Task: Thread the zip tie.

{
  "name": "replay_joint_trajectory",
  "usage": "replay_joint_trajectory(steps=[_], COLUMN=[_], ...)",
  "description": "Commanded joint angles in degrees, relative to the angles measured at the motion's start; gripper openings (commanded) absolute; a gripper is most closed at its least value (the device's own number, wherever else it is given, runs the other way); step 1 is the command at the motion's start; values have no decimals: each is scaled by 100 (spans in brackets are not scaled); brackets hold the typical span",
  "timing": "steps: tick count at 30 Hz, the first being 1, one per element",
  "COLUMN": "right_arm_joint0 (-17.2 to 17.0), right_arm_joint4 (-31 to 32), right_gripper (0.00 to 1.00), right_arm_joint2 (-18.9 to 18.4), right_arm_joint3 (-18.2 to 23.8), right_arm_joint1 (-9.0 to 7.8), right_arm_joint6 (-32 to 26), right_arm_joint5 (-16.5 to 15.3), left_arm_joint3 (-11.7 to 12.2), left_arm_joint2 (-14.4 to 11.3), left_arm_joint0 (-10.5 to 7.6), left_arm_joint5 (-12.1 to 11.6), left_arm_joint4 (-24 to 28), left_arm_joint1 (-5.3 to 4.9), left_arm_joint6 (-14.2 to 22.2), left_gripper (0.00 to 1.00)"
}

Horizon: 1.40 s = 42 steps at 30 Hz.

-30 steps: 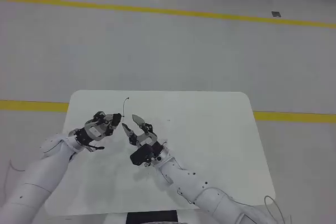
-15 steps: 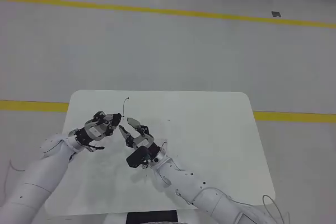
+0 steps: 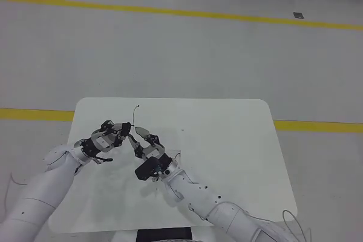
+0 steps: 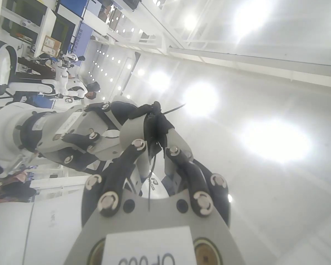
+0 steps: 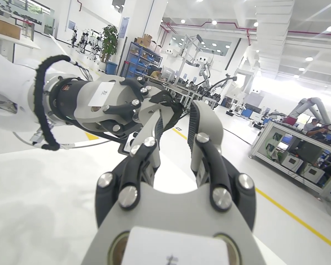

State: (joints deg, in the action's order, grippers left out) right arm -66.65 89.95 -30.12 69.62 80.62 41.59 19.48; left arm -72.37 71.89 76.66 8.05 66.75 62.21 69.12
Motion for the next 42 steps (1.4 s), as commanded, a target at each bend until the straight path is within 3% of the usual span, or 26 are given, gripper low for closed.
replay_joint_trajectory(steps=[1, 14, 33, 42], right_arm_joint0=[-2, -31, -29, -33], right_arm_joint4=[0, 0, 0, 0], right_gripper=[20, 12, 19, 11], right_arm_joint2=[-12, -134, -194, -222], right_arm_joint3=[-11, -80, -103, -135], right_arm_joint1=[12, 55, 121, 153], right_arm_joint6=[-1, -139, -121, -96], right_arm_joint5=[0, 0, 0, 0], left_arm_joint3=[0, 0, 0, 0], left_arm_joint2=[0, 0, 0, 0], left_arm_joint0=[0, 0, 0, 0], left_arm_joint5=[0, 0, 0, 0], left_arm_joint4=[0, 0, 0, 0], left_arm_joint1=[0, 0, 0, 0], left_arm_joint6=[0, 0, 0, 0], left_gripper=[0, 0, 0, 0])
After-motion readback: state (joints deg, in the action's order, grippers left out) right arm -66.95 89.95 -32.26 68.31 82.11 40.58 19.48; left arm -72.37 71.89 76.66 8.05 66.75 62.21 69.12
